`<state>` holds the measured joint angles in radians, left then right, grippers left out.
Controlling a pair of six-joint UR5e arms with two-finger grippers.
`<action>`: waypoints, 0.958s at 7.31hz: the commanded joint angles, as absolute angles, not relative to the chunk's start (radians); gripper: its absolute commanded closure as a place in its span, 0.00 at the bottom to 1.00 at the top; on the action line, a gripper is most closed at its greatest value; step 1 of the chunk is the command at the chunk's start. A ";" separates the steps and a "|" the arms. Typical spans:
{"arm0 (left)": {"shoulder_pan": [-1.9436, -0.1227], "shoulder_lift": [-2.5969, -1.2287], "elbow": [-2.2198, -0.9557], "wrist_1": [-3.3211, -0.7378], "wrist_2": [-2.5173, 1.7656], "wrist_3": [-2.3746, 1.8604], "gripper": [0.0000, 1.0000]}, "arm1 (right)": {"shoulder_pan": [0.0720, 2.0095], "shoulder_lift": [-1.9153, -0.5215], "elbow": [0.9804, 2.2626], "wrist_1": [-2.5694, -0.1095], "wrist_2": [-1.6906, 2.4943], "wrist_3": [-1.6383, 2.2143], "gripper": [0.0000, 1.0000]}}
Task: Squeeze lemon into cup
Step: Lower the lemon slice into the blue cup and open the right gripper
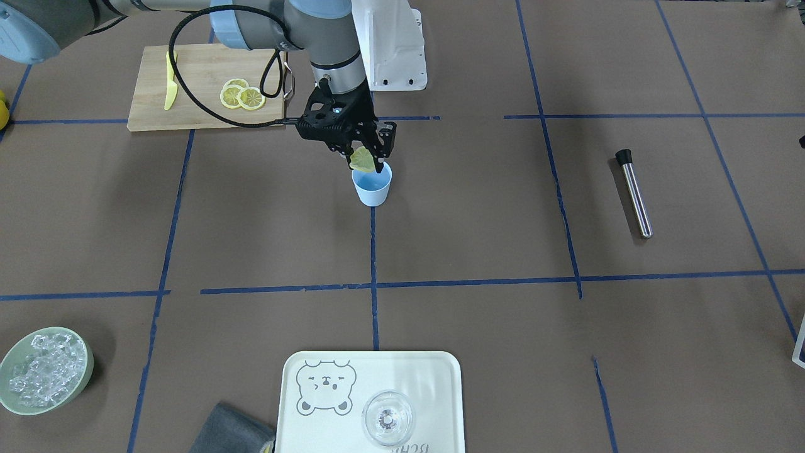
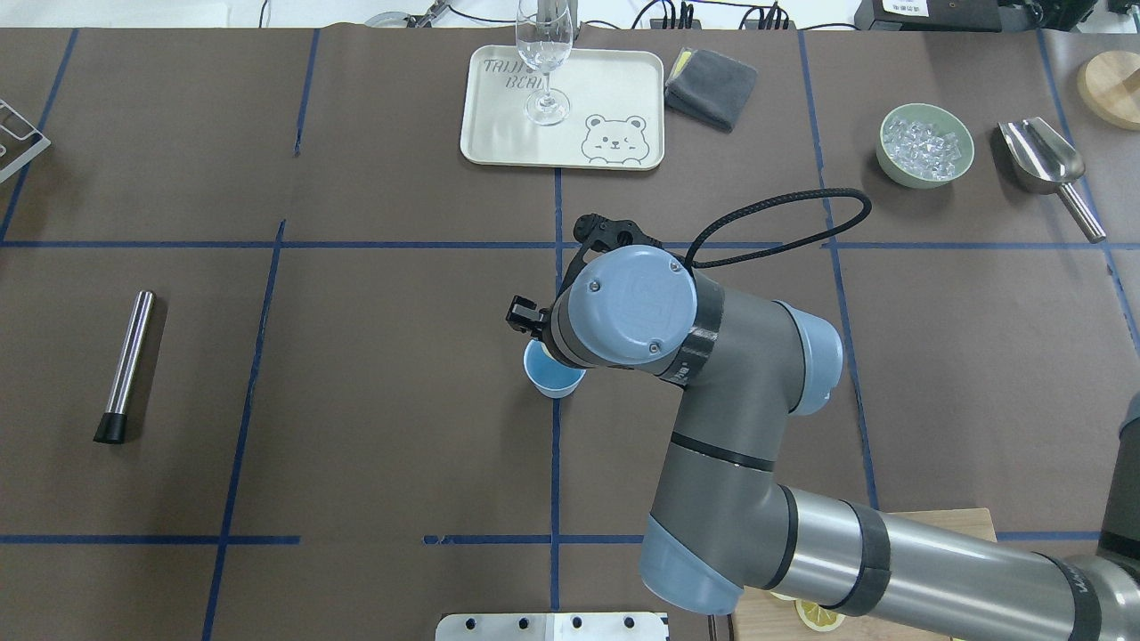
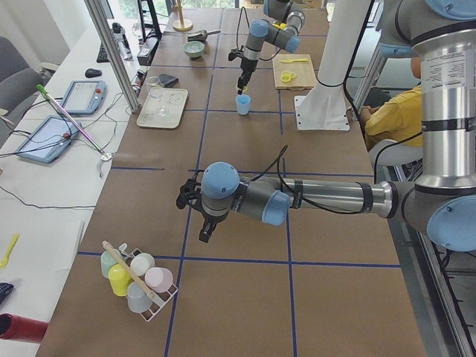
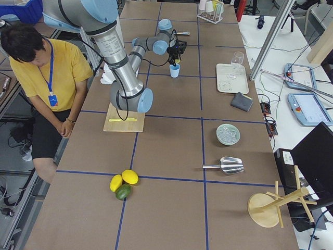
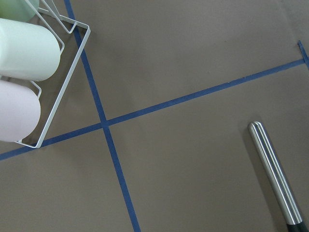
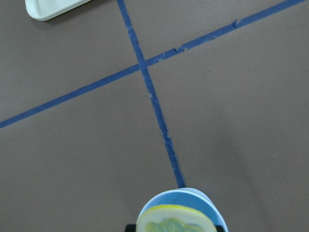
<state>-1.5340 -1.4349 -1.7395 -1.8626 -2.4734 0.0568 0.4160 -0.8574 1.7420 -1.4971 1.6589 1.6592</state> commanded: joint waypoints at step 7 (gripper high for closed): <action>-1.534 -1.410 -1.764 -1.865 -2.503 0.058 0.00 | 0.416 -0.862 1.721 -1.480 1.706 1.657 0.13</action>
<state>-1.5345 -1.4246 -1.7611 -1.8630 -2.4812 0.0572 0.4157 -0.8596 1.7146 -1.4805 1.6969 1.6572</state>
